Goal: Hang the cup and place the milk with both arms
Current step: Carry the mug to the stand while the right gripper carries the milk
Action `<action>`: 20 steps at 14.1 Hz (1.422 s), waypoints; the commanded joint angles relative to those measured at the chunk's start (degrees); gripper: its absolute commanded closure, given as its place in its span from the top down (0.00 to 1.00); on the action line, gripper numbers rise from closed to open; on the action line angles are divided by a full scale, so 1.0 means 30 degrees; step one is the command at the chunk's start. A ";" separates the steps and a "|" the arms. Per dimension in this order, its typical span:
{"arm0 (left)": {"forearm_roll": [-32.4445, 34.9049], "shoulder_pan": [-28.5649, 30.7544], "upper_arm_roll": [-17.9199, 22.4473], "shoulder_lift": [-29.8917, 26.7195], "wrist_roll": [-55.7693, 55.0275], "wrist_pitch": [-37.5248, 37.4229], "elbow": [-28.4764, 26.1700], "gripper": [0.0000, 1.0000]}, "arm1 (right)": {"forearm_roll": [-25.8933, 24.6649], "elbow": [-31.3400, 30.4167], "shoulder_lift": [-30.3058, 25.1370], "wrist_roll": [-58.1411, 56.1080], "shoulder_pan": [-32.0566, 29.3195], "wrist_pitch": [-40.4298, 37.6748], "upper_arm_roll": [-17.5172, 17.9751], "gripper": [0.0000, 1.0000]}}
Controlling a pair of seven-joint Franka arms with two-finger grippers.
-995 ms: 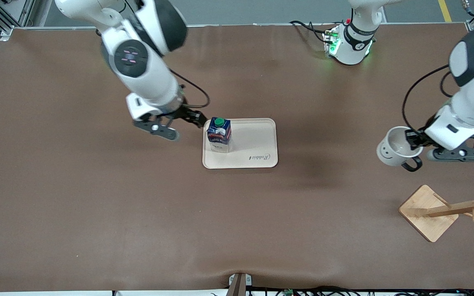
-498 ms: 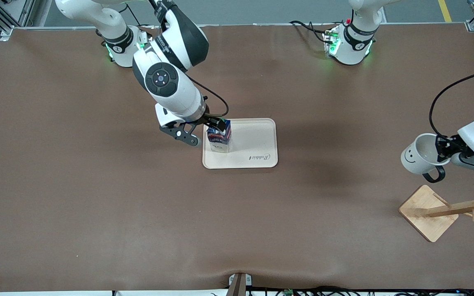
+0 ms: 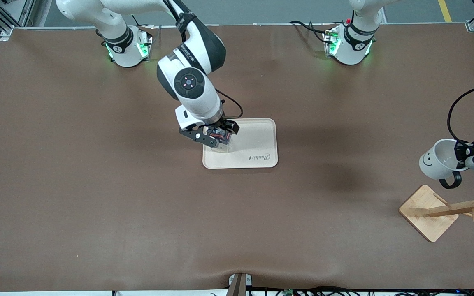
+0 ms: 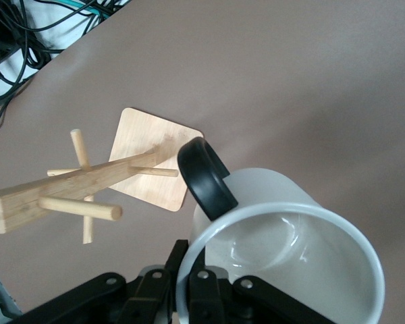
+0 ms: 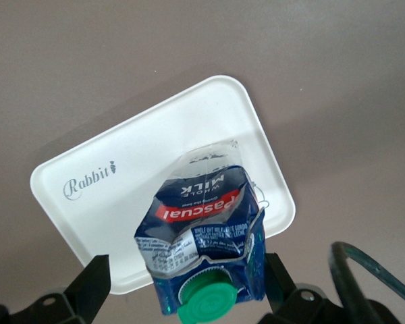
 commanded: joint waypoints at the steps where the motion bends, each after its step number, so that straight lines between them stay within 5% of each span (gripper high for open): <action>1: 0.0366 0.0271 -0.0109 0.0877 0.0462 -0.0105 0.1249 0.00 | -0.1439 0.0164 0.0178 0.0344 0.0528 -0.0053 -0.0199 1.00; 5: 0.0395 0.0621 -0.0109 0.0938 0.0491 -0.0017 0.1457 0.00 | -0.1768 0.0164 0.0531 0.0403 0.0677 0.0095 -0.0199 1.00; 7: 0.0395 0.0914 -0.0109 0.0938 0.0753 -0.0017 0.1457 0.00 | -0.1797 -0.0271 0.0649 0.0113 0.0678 0.0123 -0.0199 0.73; 9: 0.0366 0.1440 -0.0109 0.0996 0.1339 0.0216 0.1457 0.00 | -0.1827 -0.0334 0.0678 0.0081 0.0735 0.0123 -0.0199 0.15; 10: 0.0366 0.1588 -0.0109 0.1026 0.1457 0.0247 0.1457 0.00 | -0.1827 -0.0276 0.0678 0.0052 0.0649 0.0065 -0.0199 0.00; 13: 0.0366 0.1853 -0.0109 0.1055 0.1839 0.0276 0.1457 0.00 | -0.1739 0.0571 0.0445 0.0082 0.0182 -0.1070 -0.0257 0.00; 16: 0.0337 0.2116 -0.0138 0.1288 0.2130 0.0625 0.1457 0.00 | -0.1563 0.2852 0.0005 -0.0500 -0.1515 -0.5049 -0.0258 0.00; 20: 0.0337 0.2146 -0.0109 0.1582 0.2630 0.1097 0.1458 0.00 | -0.1650 0.3124 -0.1224 -0.3579 -0.4092 -0.7139 -0.0287 0.00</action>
